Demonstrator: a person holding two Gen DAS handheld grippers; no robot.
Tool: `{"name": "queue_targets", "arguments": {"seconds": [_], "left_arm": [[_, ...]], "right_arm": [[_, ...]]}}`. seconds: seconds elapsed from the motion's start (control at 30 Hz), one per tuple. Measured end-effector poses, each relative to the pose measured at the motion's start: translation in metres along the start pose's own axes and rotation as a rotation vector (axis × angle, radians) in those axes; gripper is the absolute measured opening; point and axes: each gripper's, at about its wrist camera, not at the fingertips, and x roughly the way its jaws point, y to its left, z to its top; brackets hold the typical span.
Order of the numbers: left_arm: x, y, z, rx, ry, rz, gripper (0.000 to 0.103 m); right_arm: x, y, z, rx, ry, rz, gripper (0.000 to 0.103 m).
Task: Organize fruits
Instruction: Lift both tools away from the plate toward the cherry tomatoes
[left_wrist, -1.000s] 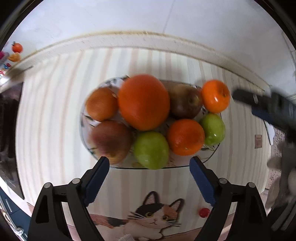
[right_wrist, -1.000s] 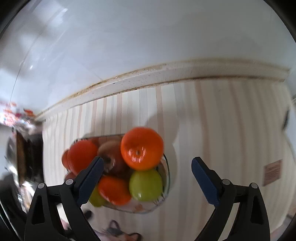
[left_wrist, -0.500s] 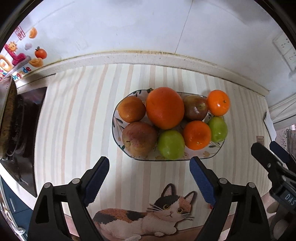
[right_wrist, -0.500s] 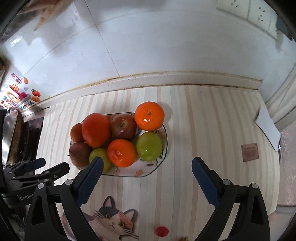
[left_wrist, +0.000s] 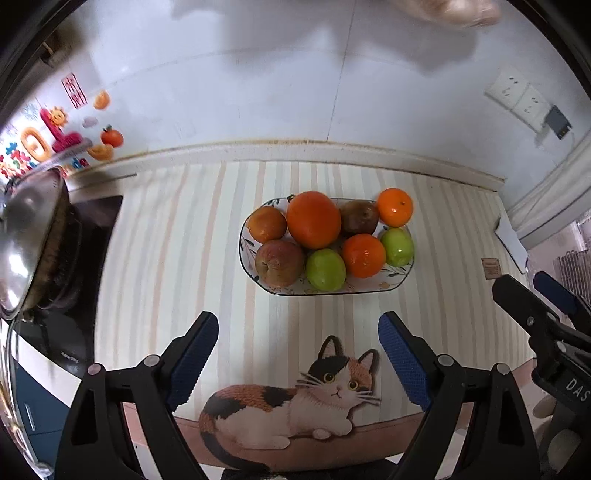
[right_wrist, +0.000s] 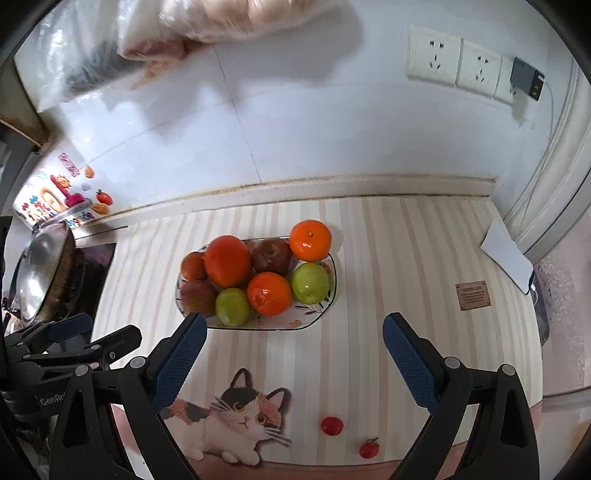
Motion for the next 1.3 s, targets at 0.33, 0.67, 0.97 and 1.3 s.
{"name": "queue_targets", "arguments": {"seconds": [0.33, 0.67, 0.97, 1.3], "left_arm": [[-0.05, -0.004, -0.016, 0.013, -0.046, -0.016, 0.089], [-0.08, -0.005, -0.03, 0.011, -0.082, -0.029, 0.089], [-0.083, -0.008, -0.037, 0.009, -0.084, -0.02, 0.089], [-0.05, -0.012, -0.038, 0.007, -0.032, -0.008, 0.089]], "right_arm": [[-0.063, 0.011, -0.012, -0.021, -0.076, 0.016, 0.098], [-0.095, 0.015, -0.022, -0.019, -0.096, 0.03, 0.098], [-0.097, 0.017, -0.029, -0.006, -0.085, 0.053, 0.098], [-0.073, -0.01, -0.037, 0.087, -0.033, 0.084, 0.098]]}}
